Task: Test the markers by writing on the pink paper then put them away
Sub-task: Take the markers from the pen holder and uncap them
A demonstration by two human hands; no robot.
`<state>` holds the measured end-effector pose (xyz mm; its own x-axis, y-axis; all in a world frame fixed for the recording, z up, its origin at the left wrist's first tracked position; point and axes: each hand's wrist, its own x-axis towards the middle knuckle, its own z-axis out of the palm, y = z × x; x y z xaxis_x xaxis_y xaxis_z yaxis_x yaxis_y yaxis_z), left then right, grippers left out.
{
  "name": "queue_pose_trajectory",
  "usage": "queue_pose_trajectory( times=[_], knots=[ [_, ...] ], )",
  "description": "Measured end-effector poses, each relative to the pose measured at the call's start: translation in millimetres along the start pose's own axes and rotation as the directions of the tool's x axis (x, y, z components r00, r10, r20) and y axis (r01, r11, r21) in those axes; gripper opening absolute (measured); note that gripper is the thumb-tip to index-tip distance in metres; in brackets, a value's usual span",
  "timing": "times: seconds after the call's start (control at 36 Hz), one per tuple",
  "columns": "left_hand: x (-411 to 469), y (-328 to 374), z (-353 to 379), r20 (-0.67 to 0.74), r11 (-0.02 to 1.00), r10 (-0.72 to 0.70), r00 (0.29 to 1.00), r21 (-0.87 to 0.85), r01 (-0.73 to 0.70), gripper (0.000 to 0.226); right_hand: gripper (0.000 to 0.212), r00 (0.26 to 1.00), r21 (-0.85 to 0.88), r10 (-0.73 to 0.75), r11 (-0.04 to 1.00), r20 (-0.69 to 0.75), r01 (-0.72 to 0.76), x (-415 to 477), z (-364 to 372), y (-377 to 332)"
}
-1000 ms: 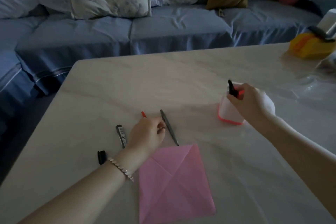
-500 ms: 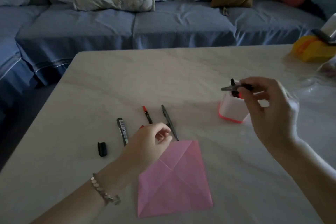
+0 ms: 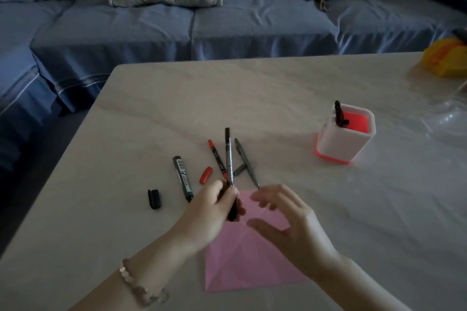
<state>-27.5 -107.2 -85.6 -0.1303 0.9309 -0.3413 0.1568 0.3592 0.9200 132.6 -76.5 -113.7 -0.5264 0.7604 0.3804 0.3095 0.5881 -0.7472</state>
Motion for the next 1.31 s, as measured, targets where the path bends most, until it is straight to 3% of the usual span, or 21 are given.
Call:
queue_pose_trajectory(
  times=[0.08,0.14,0.19,0.28,0.47,0.64,0.72,0.78,0.83,0.89,0.94,1.03,1.08,1.14,1.22,1.31],
  knots=[
    [-4.9,-6.3,1.1,0.064,0.949,0.135,0.989,0.278,-0.147,0.016,0.018,0.938,0.228,0.346,0.911,0.029,-0.343,4.6,-0.3,-6.3],
    [-9.0,-9.9,5.4,0.127,0.861,0.213,0.969,0.443,-0.248,0.017,0.016,0.881,0.356,0.467,0.812,0.081,-0.463,9.2,2.0,-10.7],
    [-13.0,-10.9,10.9,0.186,0.779,0.303,0.935,0.516,-0.356,0.018,0.008,0.834,0.483,0.540,0.704,0.112,-0.521,13.3,3.2,-17.1],
    [-15.9,-8.6,13.8,0.180,0.721,0.404,0.897,0.541,-0.434,0.024,0.025,0.784,0.584,0.598,0.579,0.169,-0.568,14.7,6.1,-23.6],
    [-15.5,-15.9,13.5,0.181,0.570,0.510,0.841,0.661,-0.488,0.037,0.025,0.748,0.658,0.650,0.505,0.136,-0.559,9.7,15.5,-32.5],
    [-23.3,-21.5,0.0,0.163,0.658,0.428,0.889,0.618,-0.430,0.042,0.024,0.794,0.624,0.580,0.556,0.182,-0.549,7.1,18.4,-35.7],
    [-32.4,-25.6,-7.9,0.088,0.740,0.349,0.933,0.586,-0.332,0.033,0.024,0.768,0.604,0.622,0.556,0.155,-0.572,12.2,19.0,-36.6],
    [-36.5,-33.3,-18.8,-0.030,0.850,0.268,0.963,0.479,-0.222,0.020,0.023,0.714,0.643,0.685,0.484,0.143,-0.593,17.5,16.6,-32.3],
    [-38.0,-44.6,-33.6,-0.167,0.924,0.199,0.966,0.361,-0.127,0.009,0.020,0.656,0.706,0.724,0.350,0.212,-0.615,23.7,14.3,-27.4],
    [-37.2,-56.5,-48.3,-0.304,0.955,0.160,0.939,0.290,-0.068,0.013,0.015,0.612,0.726,0.726,0.233,0.313,-0.647,29.9,14.8,-25.2],
    [-36.5,-67.0,-62.5,-0.424,0.971,0.115,0.898,0.238,-0.012,0.019,0.014,0.609,0.635,0.704,0.291,0.365,-0.716,35.0,19.2,-25.3],
    [-36.7,-75.9,-79.4,-0.514,0.979,0.076,0.855,0.202,0.035,0.013,0.014,0.667,0.268,0.611,0.619,0.427,-0.738,44.4,31.7,-29.8],
    [-38.0,-79.7,-87.2,-0.564,0.982,0.066,0.823,0.184,0.048,0.010,0.015,0.667,0.080,0.538,0.744,0.515,-0.663,52.0,44.1,-36.3],
    [-40.7,-84.1,-91.8,-0.593,0.986,0.056,0.804,0.158,0.047,0.009,0.018,0.643,-0.031,0.478,0.816,0.598,-0.577,57.6,61.8,-44.5],
    [-46.5,-94.2,-94.7,-0.598,0.987,0.059,0.800,0.156,0.044,0.014,0.019,0.667,-0.212,0.419,0.904,0.615,-0.372,59.8,93.2,-50.3],
    [-52.4,-100.5,-95.1,-0.615,0.970,0.094,0.783,0.234,0.067,0.014,0.028,0.680,-0.408,0.398,0.899,0.616,-0.158,54.4,122.5,-50.0]
  ],
)
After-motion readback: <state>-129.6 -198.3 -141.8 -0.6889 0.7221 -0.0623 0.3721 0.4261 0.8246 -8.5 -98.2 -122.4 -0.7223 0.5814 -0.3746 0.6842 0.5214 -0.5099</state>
